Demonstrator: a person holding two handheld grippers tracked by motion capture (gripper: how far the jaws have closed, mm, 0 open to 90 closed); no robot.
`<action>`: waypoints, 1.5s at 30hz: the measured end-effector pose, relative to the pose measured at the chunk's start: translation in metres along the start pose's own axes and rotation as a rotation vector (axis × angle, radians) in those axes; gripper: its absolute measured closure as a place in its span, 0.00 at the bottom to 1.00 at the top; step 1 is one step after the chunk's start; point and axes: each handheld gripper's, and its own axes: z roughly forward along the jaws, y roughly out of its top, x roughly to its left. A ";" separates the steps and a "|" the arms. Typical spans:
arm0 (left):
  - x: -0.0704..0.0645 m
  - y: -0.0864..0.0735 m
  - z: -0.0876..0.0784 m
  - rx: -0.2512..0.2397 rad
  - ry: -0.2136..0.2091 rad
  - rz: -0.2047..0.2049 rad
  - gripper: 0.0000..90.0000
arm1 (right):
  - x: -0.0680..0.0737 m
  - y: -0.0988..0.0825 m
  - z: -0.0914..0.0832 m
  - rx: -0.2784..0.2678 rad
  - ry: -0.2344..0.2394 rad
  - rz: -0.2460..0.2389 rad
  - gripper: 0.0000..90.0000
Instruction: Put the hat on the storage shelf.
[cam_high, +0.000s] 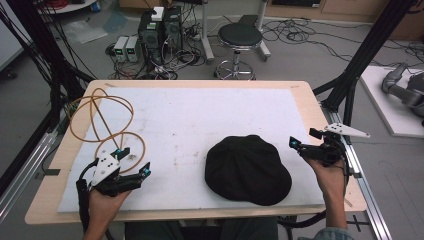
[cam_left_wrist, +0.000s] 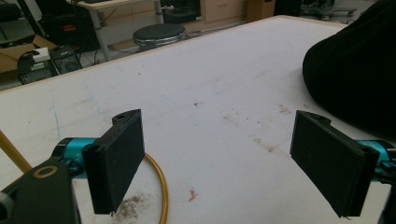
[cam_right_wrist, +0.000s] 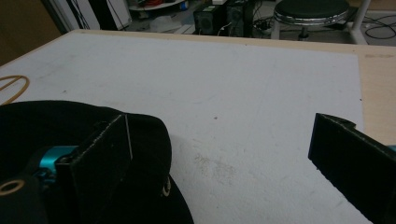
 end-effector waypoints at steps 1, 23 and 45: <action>0.000 0.000 0.000 0.000 0.000 0.000 0.20 | 0.000 0.000 0.000 0.000 0.000 0.000 0.06; 0.001 -0.003 -0.001 0.012 0.005 0.004 0.20 | 0.015 0.003 0.009 0.008 0.059 -0.024 0.06; 0.002 -0.004 0.000 0.017 0.009 0.005 0.20 | 0.083 0.010 0.045 0.065 0.264 -0.146 0.06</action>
